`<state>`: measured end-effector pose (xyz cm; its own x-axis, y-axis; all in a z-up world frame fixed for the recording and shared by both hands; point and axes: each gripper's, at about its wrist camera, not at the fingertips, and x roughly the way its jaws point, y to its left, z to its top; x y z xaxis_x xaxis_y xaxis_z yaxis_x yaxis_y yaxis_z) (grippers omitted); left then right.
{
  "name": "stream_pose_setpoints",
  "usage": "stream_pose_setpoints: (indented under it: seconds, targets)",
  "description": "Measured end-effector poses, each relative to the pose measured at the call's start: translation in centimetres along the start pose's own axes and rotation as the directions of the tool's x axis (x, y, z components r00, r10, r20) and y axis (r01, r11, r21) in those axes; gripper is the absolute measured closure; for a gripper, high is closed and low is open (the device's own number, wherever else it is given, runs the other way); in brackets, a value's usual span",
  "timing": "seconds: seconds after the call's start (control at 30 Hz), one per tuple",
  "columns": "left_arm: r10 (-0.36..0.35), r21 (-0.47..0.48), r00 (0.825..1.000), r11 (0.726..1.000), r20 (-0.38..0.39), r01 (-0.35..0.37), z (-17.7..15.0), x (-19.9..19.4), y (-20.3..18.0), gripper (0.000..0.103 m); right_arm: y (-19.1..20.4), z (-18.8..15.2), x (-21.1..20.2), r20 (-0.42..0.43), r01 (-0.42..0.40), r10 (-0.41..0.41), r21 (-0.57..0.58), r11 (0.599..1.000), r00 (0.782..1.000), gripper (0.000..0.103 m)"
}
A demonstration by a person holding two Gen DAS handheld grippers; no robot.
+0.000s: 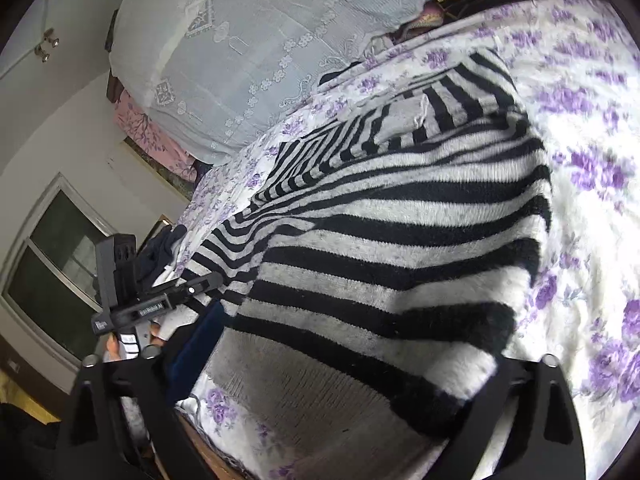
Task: Fold small clothes
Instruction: 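Grasp the sweater hem with the left tool while the right tool presses the body, then lift the gripped sweater edge with the left tool and fold it over the body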
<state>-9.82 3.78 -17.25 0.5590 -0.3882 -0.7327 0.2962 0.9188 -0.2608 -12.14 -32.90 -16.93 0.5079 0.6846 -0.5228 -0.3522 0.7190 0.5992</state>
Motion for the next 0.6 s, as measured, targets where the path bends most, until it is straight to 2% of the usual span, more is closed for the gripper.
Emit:
stream_pose_setpoints:
  seconds: [0.03,0.13,0.17,0.2,0.27,0.33,0.37,0.4,0.5,0.6]
  targets:
    - [-0.027,-0.014,1.000,1.000,-0.008,0.027,0.1,0.0,0.3,0.075,-0.1,0.1,-0.1,0.003,0.006,-0.006,0.005,1.000,1.000,0.024]
    - [-0.050,-0.016,0.996,0.999,-0.075,0.048,0.1,0.9,0.7,0.073,-1.1,-0.1,-0.1,0.010,0.019,-0.019,0.042,0.999,1.000,0.027]
    - [-0.044,-0.024,0.994,0.999,-0.098,0.041,-0.1,1.3,0.8,0.068,-1.5,-0.1,0.1,-0.001,0.031,-0.031,0.055,0.998,1.000,0.028]
    - [-0.050,-0.042,0.989,0.998,-0.138,0.045,-0.3,2.2,1.0,0.053,-2.0,-0.3,0.4,-0.015,0.031,-0.030,0.072,0.997,0.999,0.028]
    - [-0.070,-0.049,0.987,0.997,-0.143,0.063,-0.4,2.6,0.9,0.046,-2.3,-0.2,0.3,-0.006,-0.012,0.012,0.088,0.996,1.000,0.024]
    - [-0.077,-0.033,0.987,0.997,-0.141,0.073,-0.4,2.6,0.4,0.035,-2.2,-0.2,0.3,0.004,-0.044,0.044,0.080,0.996,0.999,0.013]
    - [-0.065,-0.022,0.988,0.998,-0.140,0.063,-0.5,2.7,0.1,0.035,-2.0,-0.2,0.4,0.000,-0.047,0.048,0.066,0.997,0.999,0.010]
    - [-0.054,-0.010,0.989,0.999,-0.140,0.054,-0.5,2.8,-0.2,0.033,-1.4,-0.1,0.9,-0.019,-0.056,0.057,0.030,0.998,0.998,0.003]
    - [-0.041,0.011,0.990,0.999,-0.137,0.043,-0.6,2.9,-0.6,0.031,-0.9,-0.1,1.3,-0.040,-0.020,0.020,0.010,1.000,0.999,0.003]
    - [-0.052,0.000,0.989,0.999,-0.138,0.052,-0.6,3.0,-0.6,0.031,-1.7,0.1,0.6,-0.005,-0.081,0.081,0.060,0.995,0.997,0.003]
